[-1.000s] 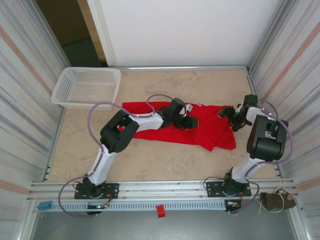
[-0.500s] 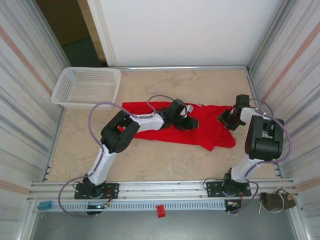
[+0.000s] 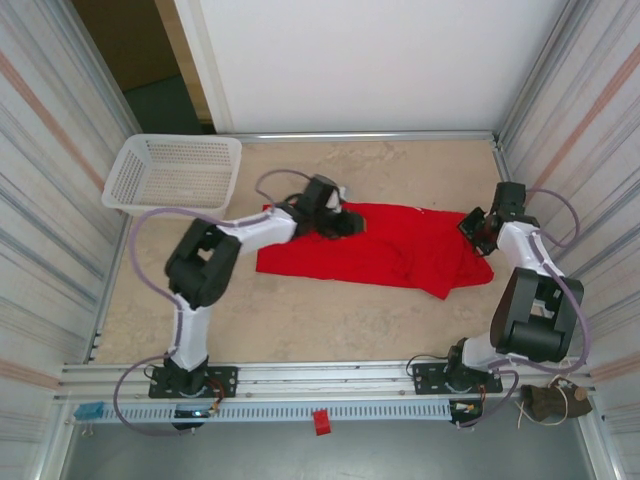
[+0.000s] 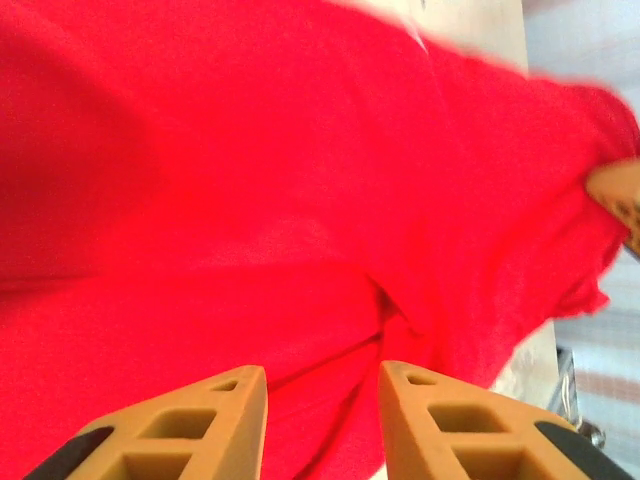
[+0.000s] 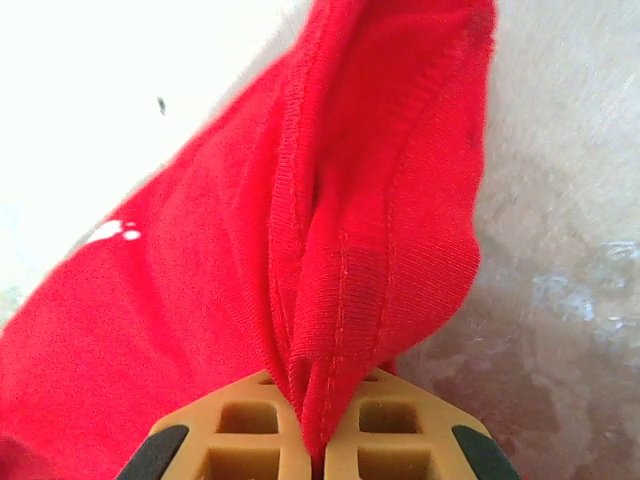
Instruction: Fold the inside-out t-shirt
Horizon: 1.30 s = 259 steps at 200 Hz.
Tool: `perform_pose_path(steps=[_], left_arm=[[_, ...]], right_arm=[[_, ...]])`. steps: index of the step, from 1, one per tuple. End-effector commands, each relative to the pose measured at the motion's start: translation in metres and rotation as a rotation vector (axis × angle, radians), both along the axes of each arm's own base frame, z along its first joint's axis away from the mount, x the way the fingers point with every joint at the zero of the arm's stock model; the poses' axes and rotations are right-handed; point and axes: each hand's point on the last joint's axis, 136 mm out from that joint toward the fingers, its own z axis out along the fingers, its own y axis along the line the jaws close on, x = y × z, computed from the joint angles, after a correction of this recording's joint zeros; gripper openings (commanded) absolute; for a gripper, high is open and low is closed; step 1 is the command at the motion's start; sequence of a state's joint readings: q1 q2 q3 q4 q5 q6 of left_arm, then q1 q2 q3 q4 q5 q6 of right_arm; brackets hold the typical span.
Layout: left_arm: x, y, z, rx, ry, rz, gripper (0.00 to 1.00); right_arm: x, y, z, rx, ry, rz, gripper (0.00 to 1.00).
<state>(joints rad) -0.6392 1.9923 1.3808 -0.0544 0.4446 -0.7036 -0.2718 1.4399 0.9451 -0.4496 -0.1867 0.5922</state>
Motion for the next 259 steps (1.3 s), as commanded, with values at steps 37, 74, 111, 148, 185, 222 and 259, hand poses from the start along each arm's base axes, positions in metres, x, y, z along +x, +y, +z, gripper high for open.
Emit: perform_pose_path(steps=[37, 74, 111, 148, 185, 222, 259], left_arm=[[0.018, 0.117, -0.052, 0.302, 0.034, 0.092, 0.35], [-0.009, 0.12, -0.088, 0.343, 0.111, 0.081, 0.34], [-0.043, 0.095, -0.09, 0.317, 0.133, 0.048, 0.34], [-0.036, 0.086, -0.051, 0.295, 0.057, 0.061, 0.35], [0.0, 0.112, -0.008, 0.254, -0.007, 0.125, 0.39], [0.019, 0.142, 0.014, 0.226, -0.032, 0.179, 0.4], [0.03, 0.167, 0.025, 0.194, -0.02, 0.21, 0.4]], right_arm=[[-0.006, -0.01, 0.024, 0.021, -0.033, -0.021, 0.0], [-0.003, -0.013, 0.052, 0.021, -0.088, -0.035, 0.0], [-0.001, -0.016, 0.083, -0.004, -0.142, -0.035, 0.0], [0.0, 0.001, 0.104, 0.012, -0.187, 0.002, 0.0], [-0.003, 0.043, 0.118, -0.026, -0.191, 0.084, 0.0], [-0.007, 0.09, 0.122, -0.048, -0.185, 0.142, 0.0], [-0.007, 0.142, 0.128, -0.072, -0.193, 0.189, 0.0]])
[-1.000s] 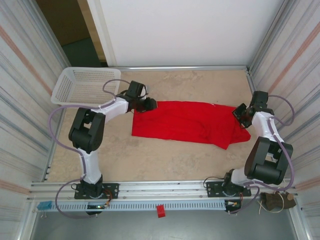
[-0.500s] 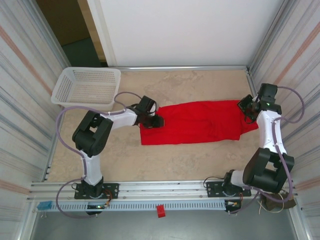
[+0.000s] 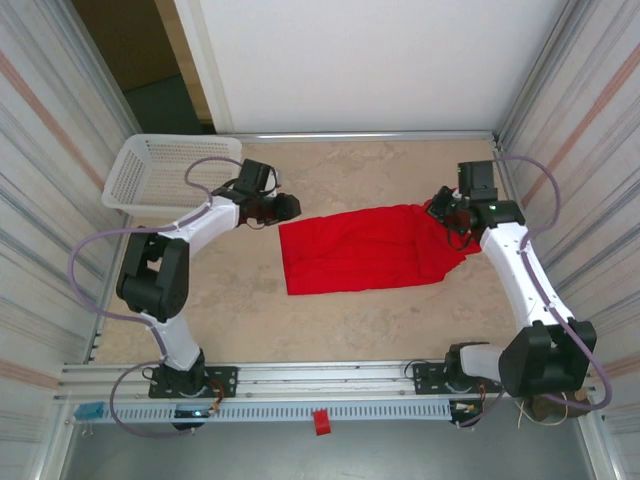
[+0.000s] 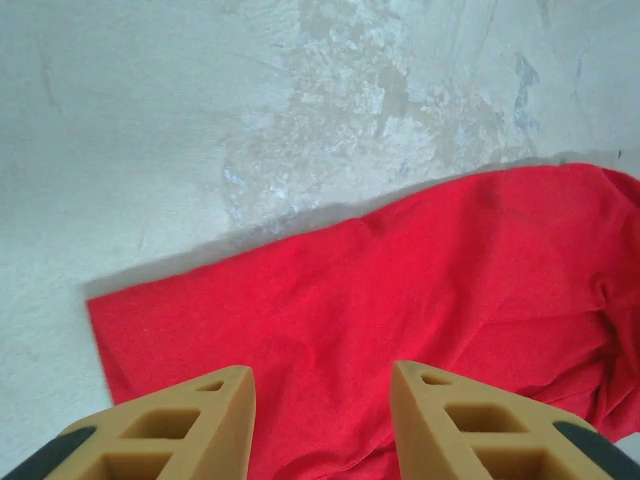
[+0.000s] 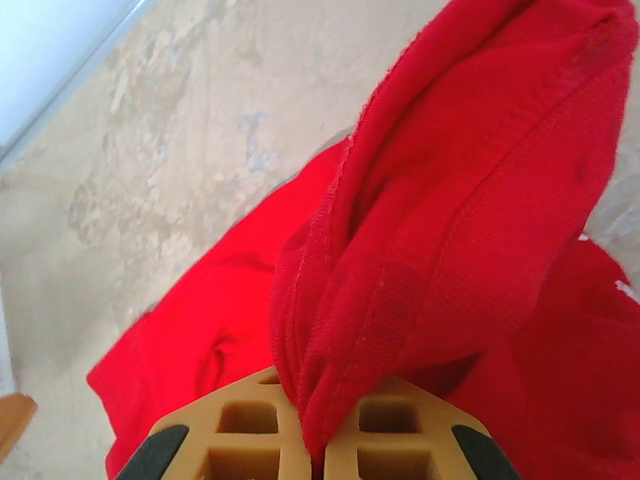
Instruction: Fold the inside-out t-shirt
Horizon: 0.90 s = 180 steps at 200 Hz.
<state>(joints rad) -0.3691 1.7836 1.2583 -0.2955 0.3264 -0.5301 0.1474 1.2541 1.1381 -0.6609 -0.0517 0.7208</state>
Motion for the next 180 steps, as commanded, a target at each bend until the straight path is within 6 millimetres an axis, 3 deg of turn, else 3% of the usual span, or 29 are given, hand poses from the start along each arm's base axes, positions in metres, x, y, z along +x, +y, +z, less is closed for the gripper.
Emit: perform_pose_path(steps=[1, 91, 122, 151, 180], left_arm=[[0.0, 0.01, 0.018, -0.022, -0.005, -0.021, 0.4], [0.016, 0.044, 0.039, -0.13, -0.008, -0.008, 0.41], [0.018, 0.054, 0.04, -0.158, -0.013, 0.003, 0.41], [0.019, 0.062, 0.041, -0.189, -0.01, 0.019, 0.41], [0.016, 0.067, 0.036, -0.172, 0.002, 0.01, 0.41]], right_arm=[[0.0, 0.02, 0.022, -0.019, -0.048, -0.044, 0.0], [-0.004, 0.16, 0.03, -0.085, -0.073, 0.048, 0.0], [-0.006, 0.203, 0.014, -0.089, -0.04, 0.076, 0.0], [-0.008, 0.235, -0.003, -0.106, -0.011, 0.107, 0.0], [-0.014, 0.258, -0.003, -0.145, -0.026, 0.154, 0.0]])
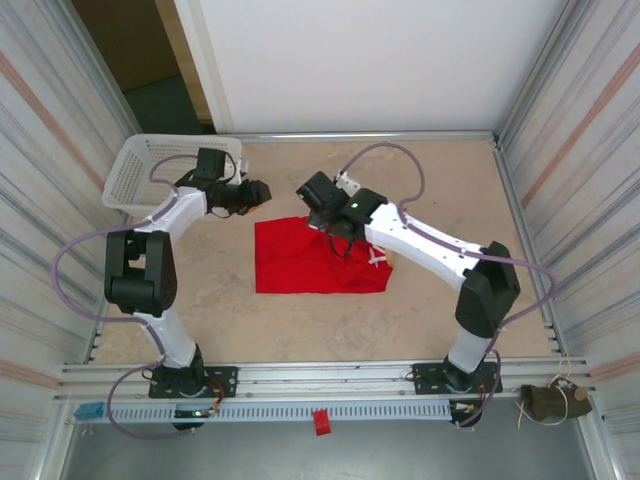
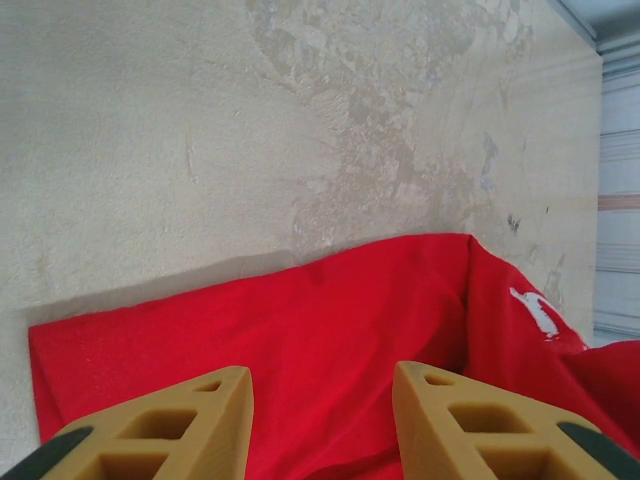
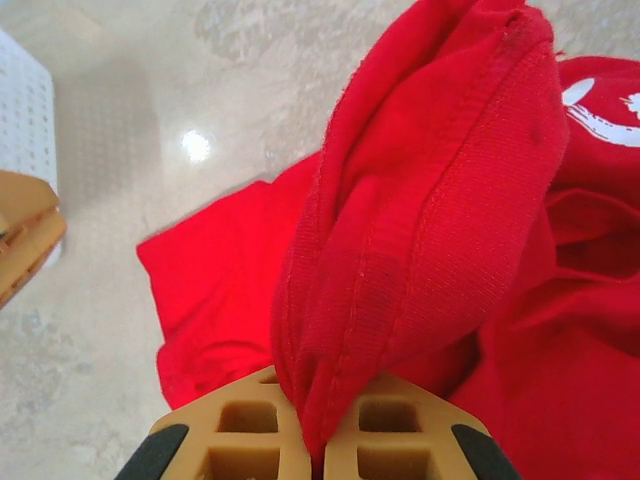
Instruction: Fold the inside-out t-shirt
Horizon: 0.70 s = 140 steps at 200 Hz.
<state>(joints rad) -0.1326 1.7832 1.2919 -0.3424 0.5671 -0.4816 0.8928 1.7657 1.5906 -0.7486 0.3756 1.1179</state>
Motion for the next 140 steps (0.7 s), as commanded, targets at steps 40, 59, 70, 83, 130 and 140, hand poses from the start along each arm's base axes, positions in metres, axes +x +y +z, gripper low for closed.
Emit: perform_pose_path(steps=[40, 59, 70, 83, 130, 140], left_arm=[[-0.026, -0.003, -0.025, -0.037, 0.074, -0.042, 0.41], [-0.039, -0.01, -0.05, -0.025, 0.131, -0.037, 0.41], [-0.045, -0.009, -0.068, 0.006, 0.164, -0.021, 0.4], [-0.051, -0.006, -0.086, 0.023, 0.193, 0.006, 0.4], [-0.063, -0.004, -0.128, 0.032, 0.282, 0.011, 0.39], [-0.063, -0.004, -0.13, 0.034, 0.286, 0.011, 0.39]], right_arm=[[-0.002, 0.016, 0.016, -0.003, -0.051, 0.002, 0.0], [-0.001, 0.018, 0.015, -0.002, -0.049, 0.008, 0.0], [0.0, 0.02, 0.014, 0.0, -0.046, 0.012, 0.0], [0.0, 0.024, 0.013, 0.007, -0.043, 0.017, 0.0], [0.001, 0.062, 0.015, 0.041, -0.035, 0.088, 0.0], [0.001, 0.07, 0.013, 0.048, -0.029, 0.098, 0.0]])
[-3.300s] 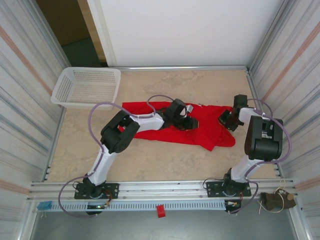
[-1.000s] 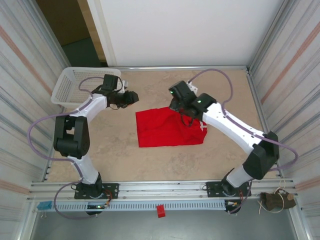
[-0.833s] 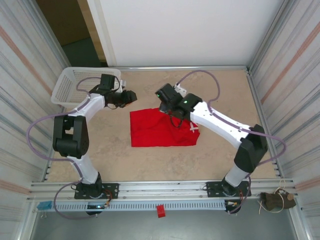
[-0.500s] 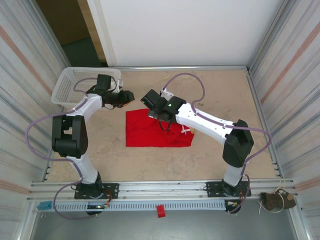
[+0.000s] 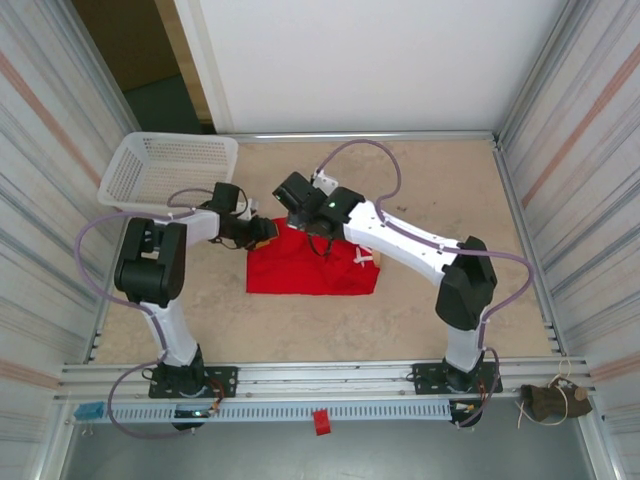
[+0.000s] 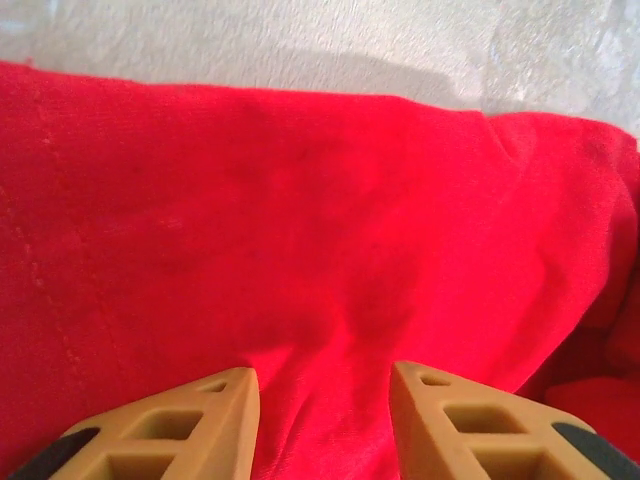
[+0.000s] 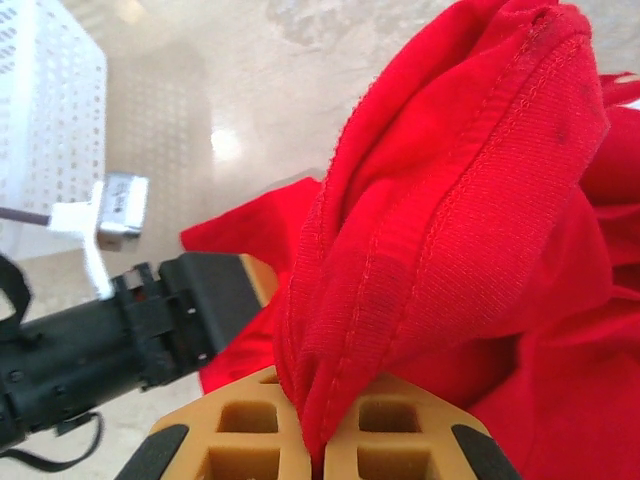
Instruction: Fold the inside-out t-shirt
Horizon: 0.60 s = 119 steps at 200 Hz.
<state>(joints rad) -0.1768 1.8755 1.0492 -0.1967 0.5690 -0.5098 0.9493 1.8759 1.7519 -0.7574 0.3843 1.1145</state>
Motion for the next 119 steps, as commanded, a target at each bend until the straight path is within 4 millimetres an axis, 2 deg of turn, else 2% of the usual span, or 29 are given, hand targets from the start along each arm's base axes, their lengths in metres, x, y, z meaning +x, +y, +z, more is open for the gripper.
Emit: perform_pose_path(steps=[1, 28, 31, 46, 88, 95, 106, 119], left_arm=[[-0.011, 0.007, -0.025, 0.021, 0.082, 0.035, 0.39], [-0.01, 0.006, -0.026, 0.015, 0.084, 0.029, 0.39], [-0.01, 0.006, -0.026, 0.015, 0.084, 0.028, 0.39], [-0.012, 0.006, -0.027, 0.017, 0.088, 0.028, 0.39], [-0.012, 0.004, -0.025, 0.017, 0.089, 0.026, 0.39], [-0.011, 0.005, -0.023, 0.017, 0.086, 0.027, 0.39], [-0.009, 0.005, -0.018, 0.015, 0.08, 0.027, 0.39], [-0.005, 0.005, -0.008, 0.012, 0.066, 0.026, 0.39]], right_arm=[[-0.003, 0.025, 0.001, 0.021, 0.004, 0.046, 0.0], [-0.005, 0.045, -0.01, 0.036, 0.029, 0.073, 0.0], [-0.003, 0.05, -0.002, 0.057, 0.017, 0.076, 0.0], [-0.004, 0.061, -0.005, 0.071, 0.027, 0.093, 0.0], [-0.001, 0.075, -0.032, 0.073, 0.074, 0.106, 0.0], [0.0, 0.079, -0.036, 0.077, 0.083, 0.129, 0.13], [0.001, 0.084, -0.034, 0.104, 0.093, 0.175, 0.41], [0.003, 0.092, -0.017, 0.167, 0.076, 0.248, 0.59]])
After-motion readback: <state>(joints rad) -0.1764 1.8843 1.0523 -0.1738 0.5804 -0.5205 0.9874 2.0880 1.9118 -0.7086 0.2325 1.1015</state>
